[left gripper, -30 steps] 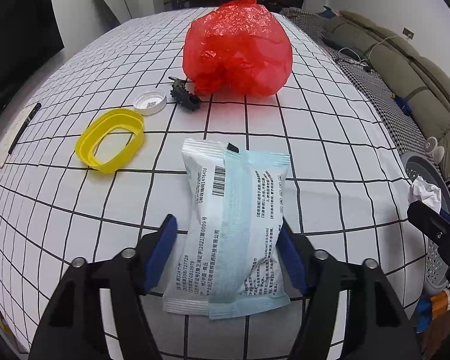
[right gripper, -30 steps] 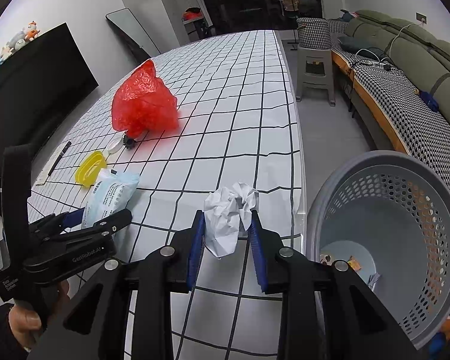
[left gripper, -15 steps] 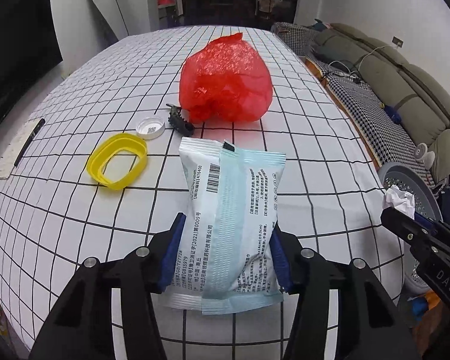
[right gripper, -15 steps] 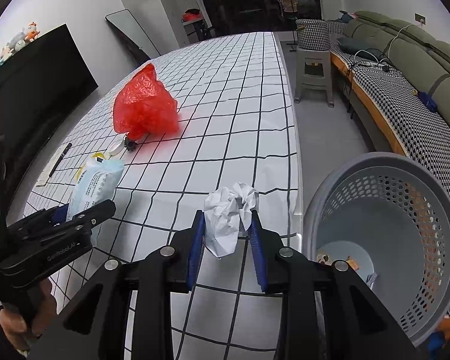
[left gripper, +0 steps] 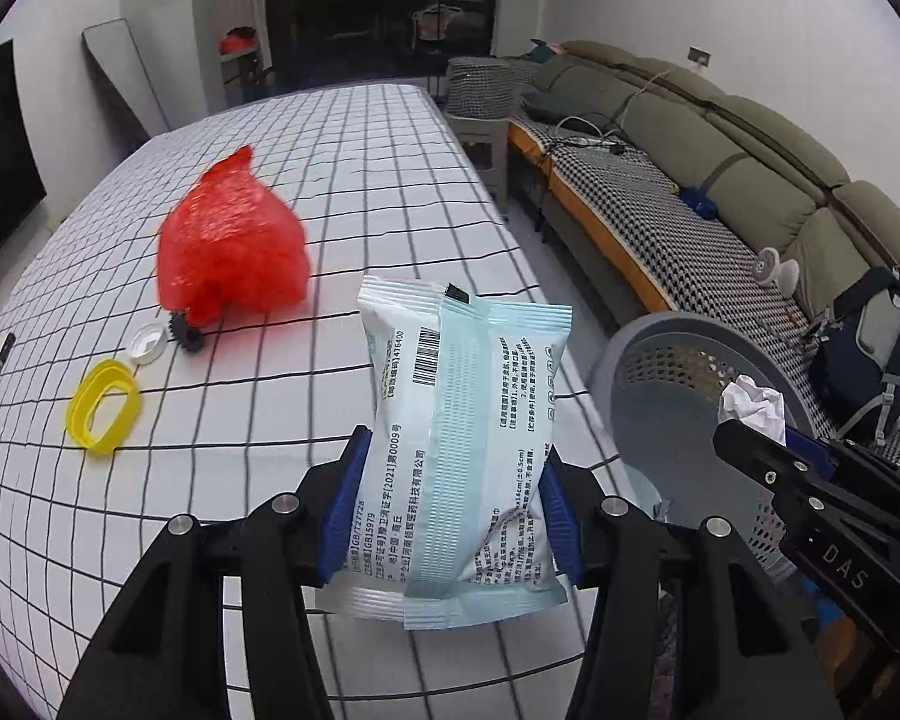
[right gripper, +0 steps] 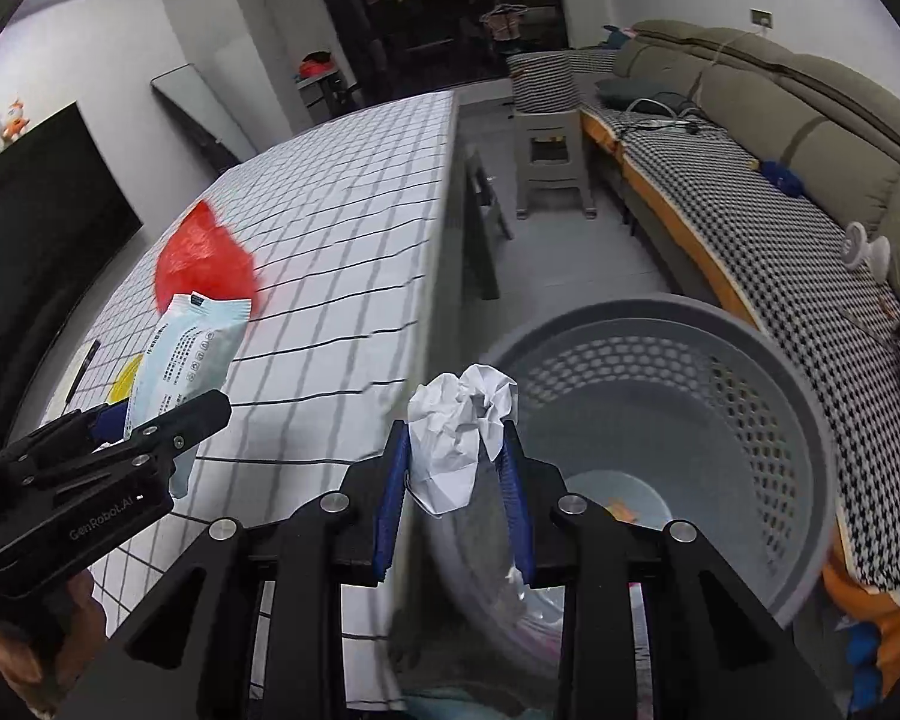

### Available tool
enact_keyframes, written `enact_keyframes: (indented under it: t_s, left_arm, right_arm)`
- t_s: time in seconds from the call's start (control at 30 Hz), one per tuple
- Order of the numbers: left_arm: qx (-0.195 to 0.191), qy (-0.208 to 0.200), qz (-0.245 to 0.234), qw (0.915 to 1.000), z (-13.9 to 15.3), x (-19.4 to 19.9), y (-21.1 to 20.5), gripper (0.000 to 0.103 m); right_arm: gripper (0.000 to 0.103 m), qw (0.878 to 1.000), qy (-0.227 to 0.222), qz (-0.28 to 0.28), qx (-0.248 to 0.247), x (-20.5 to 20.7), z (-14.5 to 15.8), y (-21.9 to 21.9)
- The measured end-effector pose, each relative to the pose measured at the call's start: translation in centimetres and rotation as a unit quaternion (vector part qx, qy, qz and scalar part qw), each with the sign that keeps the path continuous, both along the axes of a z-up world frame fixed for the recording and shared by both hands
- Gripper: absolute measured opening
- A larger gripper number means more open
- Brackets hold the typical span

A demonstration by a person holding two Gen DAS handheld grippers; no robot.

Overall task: Collect trash
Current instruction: 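Carry paper and wipes packet over the grey basket and open both grippers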

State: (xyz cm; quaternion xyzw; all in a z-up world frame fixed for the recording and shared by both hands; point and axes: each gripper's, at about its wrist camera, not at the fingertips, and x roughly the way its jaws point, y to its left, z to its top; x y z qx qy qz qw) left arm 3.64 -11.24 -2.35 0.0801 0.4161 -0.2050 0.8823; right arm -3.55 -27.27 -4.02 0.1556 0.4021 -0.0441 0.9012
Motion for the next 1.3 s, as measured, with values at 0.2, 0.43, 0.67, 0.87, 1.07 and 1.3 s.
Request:
enact_keyframes:
  t_s: [0.2, 0.43, 0.67, 0.87, 1.07, 1.3]
  left_arm:
    - [0.011, 0.006, -0.053, 0.9985, -0.7, -1.2, -5.5, 0.051]
    - [0.030, 0.021, -0.100, 0.9943, -2.4, -2.3, -10.7, 0.051]
    - [0.052, 0.034, -0.117, 0.9913, -3.9, -2.3, -14.0, 0.052]
    - [0.061, 0.035, -0.117, 0.9906, -4.1, -2.2, -14.9, 0.054]
    - [0.066, 0.030, -0.110, 0.9913, -4.1, -2.0, -14.9, 0.065]
    - [0.065, 0.029, -0.107, 0.9918, -3.9, -2.2, -14.7, 0.066]
  right_arm:
    - [0.029, 0.999, 0.003, -0.047, -0.009, -2.5, -0.3, -4.6]
    - [0.029, 0.996, 0.022, -0.084, 0.004, -4.6, -2.3, -9.1]
    - [0.029, 0.995, 0.028, -0.097, 0.027, -5.1, -3.7, -11.7]
    - [0.030, 0.994, 0.029, -0.097, 0.034, -4.8, -4.2, -12.6]
    - [0.047, 0.994, 0.020, -0.101, 0.040, -5.1, -4.1, -12.7]
    - [0.047, 0.994, 0.019, -0.102, 0.043, -5.2, -4.0, -12.7]
